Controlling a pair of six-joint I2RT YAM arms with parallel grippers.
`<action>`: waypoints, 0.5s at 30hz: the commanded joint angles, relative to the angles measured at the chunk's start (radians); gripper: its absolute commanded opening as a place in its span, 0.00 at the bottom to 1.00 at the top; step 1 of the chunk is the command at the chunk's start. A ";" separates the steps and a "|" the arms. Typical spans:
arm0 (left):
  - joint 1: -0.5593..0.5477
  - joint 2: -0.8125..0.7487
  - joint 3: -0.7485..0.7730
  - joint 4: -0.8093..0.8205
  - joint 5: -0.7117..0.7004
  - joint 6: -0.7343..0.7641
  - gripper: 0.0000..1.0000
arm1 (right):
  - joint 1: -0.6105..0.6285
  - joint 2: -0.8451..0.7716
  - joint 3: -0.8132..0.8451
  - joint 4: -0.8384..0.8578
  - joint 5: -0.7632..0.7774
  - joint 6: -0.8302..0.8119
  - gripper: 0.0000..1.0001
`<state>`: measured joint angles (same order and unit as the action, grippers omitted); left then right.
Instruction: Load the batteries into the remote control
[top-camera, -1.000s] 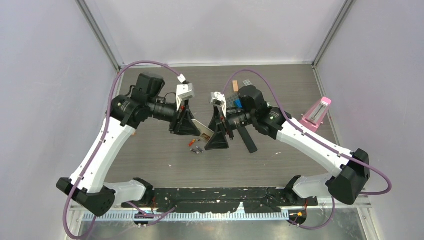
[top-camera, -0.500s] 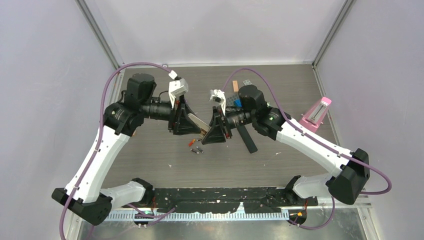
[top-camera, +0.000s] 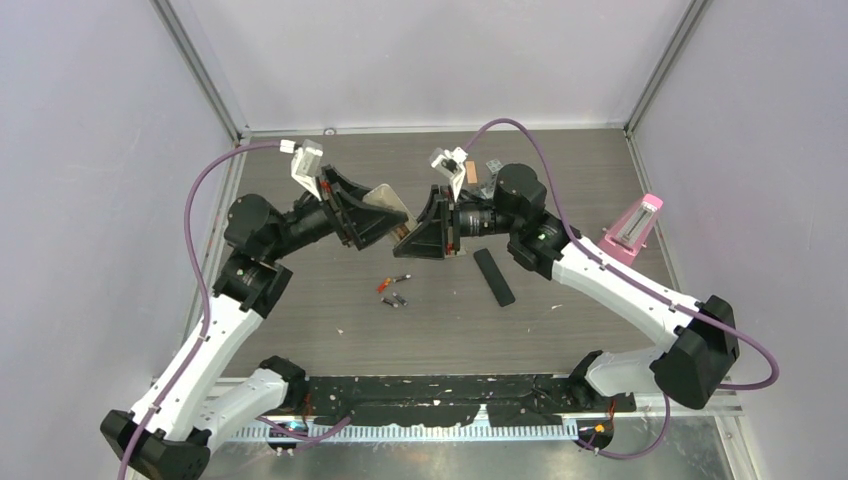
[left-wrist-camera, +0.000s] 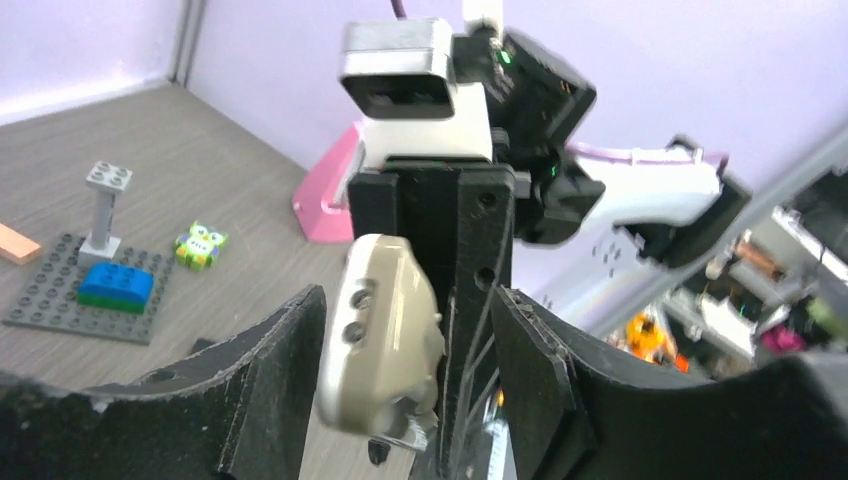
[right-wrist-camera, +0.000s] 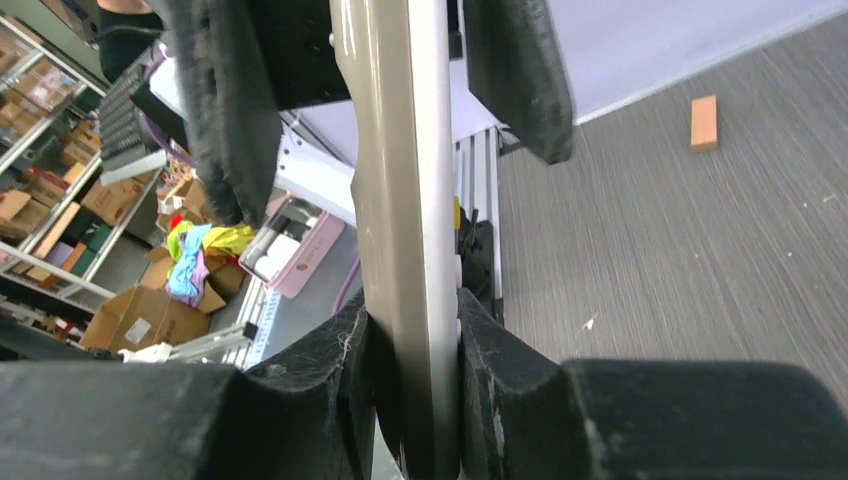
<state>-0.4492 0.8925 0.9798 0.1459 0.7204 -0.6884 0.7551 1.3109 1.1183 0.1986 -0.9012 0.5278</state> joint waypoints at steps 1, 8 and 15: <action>0.004 -0.015 -0.044 0.292 -0.166 -0.193 0.56 | -0.007 0.016 0.001 0.195 0.023 0.111 0.16; 0.004 -0.023 -0.067 0.299 -0.218 -0.203 0.43 | -0.013 0.046 0.003 0.244 0.014 0.145 0.17; 0.004 -0.021 -0.067 0.291 -0.214 -0.178 0.25 | -0.027 0.068 -0.001 0.319 0.007 0.210 0.17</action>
<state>-0.4492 0.8856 0.9043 0.3725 0.5232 -0.8829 0.7410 1.3670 1.1164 0.4046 -0.9058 0.6807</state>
